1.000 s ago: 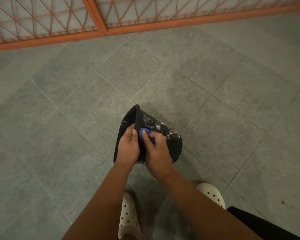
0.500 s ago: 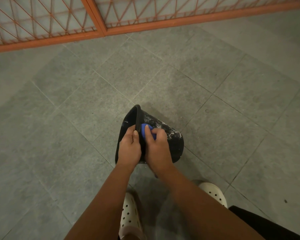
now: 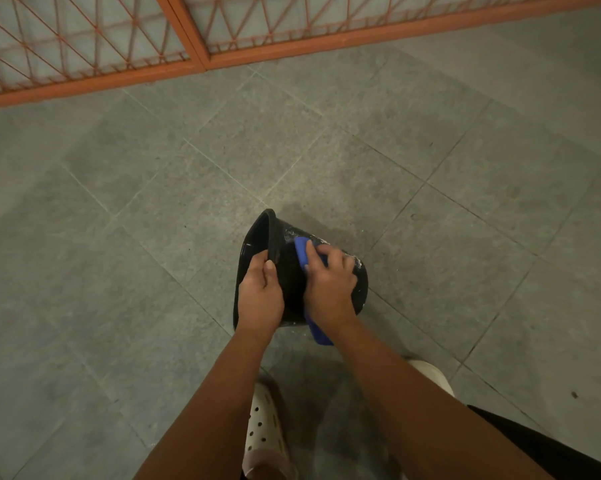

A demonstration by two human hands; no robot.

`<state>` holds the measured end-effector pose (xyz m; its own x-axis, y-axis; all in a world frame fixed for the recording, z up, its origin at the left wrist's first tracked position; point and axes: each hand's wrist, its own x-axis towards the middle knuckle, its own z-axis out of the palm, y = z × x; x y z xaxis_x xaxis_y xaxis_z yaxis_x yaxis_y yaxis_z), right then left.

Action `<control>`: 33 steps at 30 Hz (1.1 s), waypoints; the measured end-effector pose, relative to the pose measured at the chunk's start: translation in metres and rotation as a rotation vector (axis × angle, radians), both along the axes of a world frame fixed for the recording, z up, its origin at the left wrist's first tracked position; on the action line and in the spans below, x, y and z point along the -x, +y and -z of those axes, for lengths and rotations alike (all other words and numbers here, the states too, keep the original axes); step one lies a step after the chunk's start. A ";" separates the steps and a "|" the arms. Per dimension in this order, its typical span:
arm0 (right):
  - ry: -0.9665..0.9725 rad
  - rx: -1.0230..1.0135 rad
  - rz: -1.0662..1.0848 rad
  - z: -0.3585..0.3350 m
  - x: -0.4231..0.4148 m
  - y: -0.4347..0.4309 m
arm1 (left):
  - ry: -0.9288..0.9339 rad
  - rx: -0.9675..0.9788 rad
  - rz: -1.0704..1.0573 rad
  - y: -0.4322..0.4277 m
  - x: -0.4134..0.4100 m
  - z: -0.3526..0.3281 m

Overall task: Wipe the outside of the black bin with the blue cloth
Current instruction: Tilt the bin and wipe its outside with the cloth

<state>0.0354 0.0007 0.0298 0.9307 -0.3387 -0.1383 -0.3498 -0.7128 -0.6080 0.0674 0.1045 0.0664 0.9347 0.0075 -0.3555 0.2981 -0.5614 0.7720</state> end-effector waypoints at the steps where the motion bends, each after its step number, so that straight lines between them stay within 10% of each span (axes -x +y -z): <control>1: 0.041 -0.027 0.049 0.002 0.003 -0.005 | -0.003 -0.018 0.000 -0.001 0.001 0.001; 20: -0.102 -0.154 -0.046 -0.006 0.012 0.014 | -0.036 -0.090 0.004 0.003 -0.002 -0.002; 27: 0.210 -0.061 0.099 0.007 0.007 -0.007 | -0.043 -0.173 0.022 -0.002 0.003 0.000; 33: -0.002 -0.263 -0.002 -0.005 0.005 0.005 | -0.051 -0.153 0.058 0.001 -0.002 -0.003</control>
